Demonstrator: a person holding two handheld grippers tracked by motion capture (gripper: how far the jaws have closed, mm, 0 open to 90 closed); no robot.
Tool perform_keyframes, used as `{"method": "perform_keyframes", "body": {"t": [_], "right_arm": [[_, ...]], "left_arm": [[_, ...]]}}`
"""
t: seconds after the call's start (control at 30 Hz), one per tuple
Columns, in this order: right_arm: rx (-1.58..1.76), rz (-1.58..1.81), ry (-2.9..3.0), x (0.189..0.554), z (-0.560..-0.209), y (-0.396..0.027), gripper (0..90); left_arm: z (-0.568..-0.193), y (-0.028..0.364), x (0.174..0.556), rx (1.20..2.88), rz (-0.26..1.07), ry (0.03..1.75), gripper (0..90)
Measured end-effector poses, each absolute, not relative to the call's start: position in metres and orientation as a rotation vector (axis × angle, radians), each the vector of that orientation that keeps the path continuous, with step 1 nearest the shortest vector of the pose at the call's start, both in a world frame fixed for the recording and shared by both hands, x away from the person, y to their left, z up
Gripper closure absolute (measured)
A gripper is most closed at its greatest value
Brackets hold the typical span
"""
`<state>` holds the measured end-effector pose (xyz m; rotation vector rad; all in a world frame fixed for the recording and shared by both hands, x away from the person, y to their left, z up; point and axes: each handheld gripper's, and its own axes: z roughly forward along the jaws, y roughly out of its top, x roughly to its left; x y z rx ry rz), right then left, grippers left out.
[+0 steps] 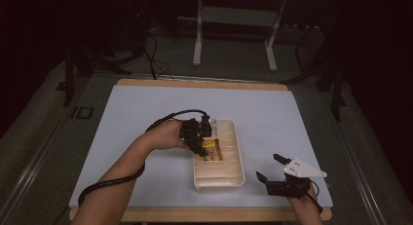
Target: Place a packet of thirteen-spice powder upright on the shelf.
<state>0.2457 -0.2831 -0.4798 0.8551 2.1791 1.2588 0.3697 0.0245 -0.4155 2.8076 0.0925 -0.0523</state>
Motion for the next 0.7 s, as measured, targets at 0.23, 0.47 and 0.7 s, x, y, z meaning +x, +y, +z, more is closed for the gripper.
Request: {"method": "perform_keyframes", "body": {"t": [0.23,0.47,0.7], "right_arm": [[0.858,1.260,2.181,0.246,-0.480,-0.283,13.9],[0.856,1.263,2.179,0.246,-0.480,-0.283,13.9],[0.859,1.262,2.182,0.246,-0.480,-0.283,13.9]], "left_arm": [[-0.420,0.017,0.372,2.833,-0.053,0.072,67.4],[-0.423,0.012,0.372,2.827,-0.058,0.069,67.4],[-0.425,0.010,0.372,2.780,-0.061,0.078,67.1]]}}
